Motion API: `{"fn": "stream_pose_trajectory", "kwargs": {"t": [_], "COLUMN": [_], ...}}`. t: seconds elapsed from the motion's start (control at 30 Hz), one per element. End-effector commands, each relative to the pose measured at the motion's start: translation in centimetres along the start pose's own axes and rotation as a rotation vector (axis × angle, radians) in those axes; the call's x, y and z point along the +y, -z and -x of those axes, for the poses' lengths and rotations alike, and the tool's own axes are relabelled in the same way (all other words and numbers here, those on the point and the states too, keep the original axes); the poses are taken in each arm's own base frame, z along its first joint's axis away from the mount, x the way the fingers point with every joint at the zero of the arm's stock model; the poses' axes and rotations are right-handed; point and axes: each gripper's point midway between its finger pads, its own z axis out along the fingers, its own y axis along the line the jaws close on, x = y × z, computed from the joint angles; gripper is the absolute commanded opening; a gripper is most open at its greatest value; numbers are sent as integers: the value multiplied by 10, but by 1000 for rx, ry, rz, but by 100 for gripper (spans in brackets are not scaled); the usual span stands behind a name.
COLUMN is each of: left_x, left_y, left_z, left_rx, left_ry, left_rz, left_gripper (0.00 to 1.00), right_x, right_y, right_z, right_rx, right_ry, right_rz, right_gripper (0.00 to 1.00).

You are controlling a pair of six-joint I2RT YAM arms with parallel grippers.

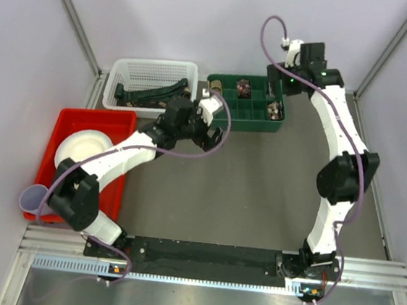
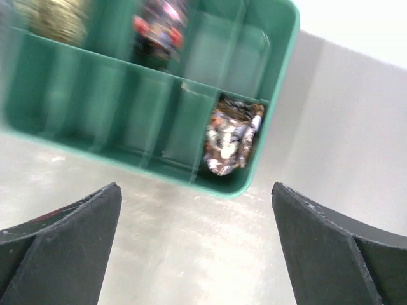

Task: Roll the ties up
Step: Reset both arms

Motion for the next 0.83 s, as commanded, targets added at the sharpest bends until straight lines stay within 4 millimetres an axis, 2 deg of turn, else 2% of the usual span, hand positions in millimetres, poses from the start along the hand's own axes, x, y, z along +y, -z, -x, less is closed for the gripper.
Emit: {"fn": "stream_pose_trajectory", "kwargs": {"t": [0.0, 0.03, 0.07, 0.1, 0.13, 0.2, 0.23, 0.3, 0.33, 0.37, 0.4, 0.43, 0.47, 0.5, 0.63, 0.73, 0.8], "left_x": [31, 44, 53, 59, 72, 83, 99, 107, 119, 123, 122, 126, 125, 120, 110, 108, 117], "left_y": [1, 10, 12, 9, 19, 21, 29, 40, 48, 51, 56, 61, 65, 72, 87, 96, 104], "left_z": [10, 15, 15, 4, 9, -1, -10, -36, -48, -58, -78, -89, -98, -109, -123, -123, -117], "left_rx": [88, 126, 151, 207, 235, 289, 313, 394, 417, 436, 476, 498, 514, 527, 527, 515, 499], "left_ry": [233, 275, 295, 324, 327, 359, 371, 442, 482, 498, 519, 516, 515, 515, 511, 510, 484], "left_rz": [51, 77, 94, 94, 106, 99, 119, 125, 165, 182, 198, 217, 228, 238, 273, 305, 370], "left_gripper": [99, 99, 99, 99, 99, 99, 99, 99, 99, 99, 99, 99, 99, 99, 99, 99, 99], "right_x": [25, 27, 21, 22, 23, 18, 16, 5, 4, 3, 5, 1, 4, 5, 11, 17, 15], "right_y": [70, 84, 88, 93, 98, 103, 101, 103, 94, 96, 95, 92, 97, 94, 99, 105, 108], "right_z": [38, 40, 35, 29, 17, -10, -34, -62, -94, -107, -124, -154, -162, -183, -209, -210, -200], "right_rx": [-153, -173, -166, -153, -131, -56, 0, 53, 126, 151, 195, 252, 250, 275, 293, 290, 264], "right_ry": [16, -15, -32, -32, 3, -31, -48, -116, -150, -160, -177, -207, -215, -234, -226, -245, -240], "right_rz": [123, 127, 101, 112, 144, 188, 204, 240, 257, 268, 277, 289, 297, 296, 291, 307, 297], "right_gripper": [99, 99, 99, 99, 99, 99, 99, 99, 99, 99, 99, 99, 99, 99, 99, 99, 99]}}
